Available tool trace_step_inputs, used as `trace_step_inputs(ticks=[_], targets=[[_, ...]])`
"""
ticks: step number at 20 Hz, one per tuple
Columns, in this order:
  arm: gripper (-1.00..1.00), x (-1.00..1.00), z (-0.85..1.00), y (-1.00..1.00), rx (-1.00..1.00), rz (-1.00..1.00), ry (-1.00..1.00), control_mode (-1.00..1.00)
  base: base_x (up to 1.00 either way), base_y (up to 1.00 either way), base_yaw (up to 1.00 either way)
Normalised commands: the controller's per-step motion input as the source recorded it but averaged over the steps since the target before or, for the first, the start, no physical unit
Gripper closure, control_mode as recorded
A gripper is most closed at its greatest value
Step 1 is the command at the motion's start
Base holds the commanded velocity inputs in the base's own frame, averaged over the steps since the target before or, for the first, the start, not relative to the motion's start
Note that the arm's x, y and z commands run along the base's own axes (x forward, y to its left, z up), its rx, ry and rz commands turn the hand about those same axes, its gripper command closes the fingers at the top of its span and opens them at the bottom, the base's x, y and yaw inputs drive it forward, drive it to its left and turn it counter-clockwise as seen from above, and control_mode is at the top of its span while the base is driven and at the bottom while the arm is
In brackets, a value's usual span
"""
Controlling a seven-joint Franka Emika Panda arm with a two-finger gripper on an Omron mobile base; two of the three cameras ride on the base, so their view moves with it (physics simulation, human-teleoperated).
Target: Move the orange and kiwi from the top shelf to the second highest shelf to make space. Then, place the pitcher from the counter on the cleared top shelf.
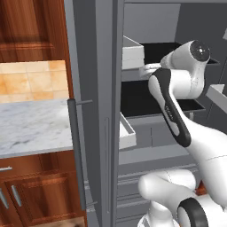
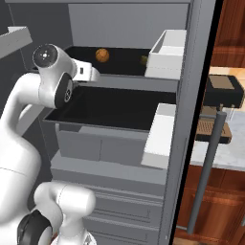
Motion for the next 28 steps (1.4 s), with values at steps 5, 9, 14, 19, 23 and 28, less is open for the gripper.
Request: trace_step_inputs(ticks=[5, 9, 14, 19, 23, 28], targets=[[-1.0, 0.59, 0.0, 0.0, 0.03, 0.0, 0.0, -1.0, 0.0, 0.0, 0.0], [-1.0, 0.57, 0.19, 0.0, 0.02, 0.0, 0.0, -1.0, 0.0, 0.0, 0.0], [-1.0, 0.47, 0.34, 0.04, 0.0, -0.02, 0.0, -1.0, 0.0, 0.0, 0.0], [-1.0, 0.52, 0.13, 0.01, 0.0, -0.01, 0.07, -1.0, 0.0, 0.0, 0.0], [-1.0, 0.48, 0.0, 0.0, 0.0, 0.0, 0.05, -1.0, 0.0, 0.0, 0.0], [-1.0, 0.49, 0.0, 0.0, 0.0, 0.0, 0.01, -1.0, 0.0, 0.0, 0.0]])
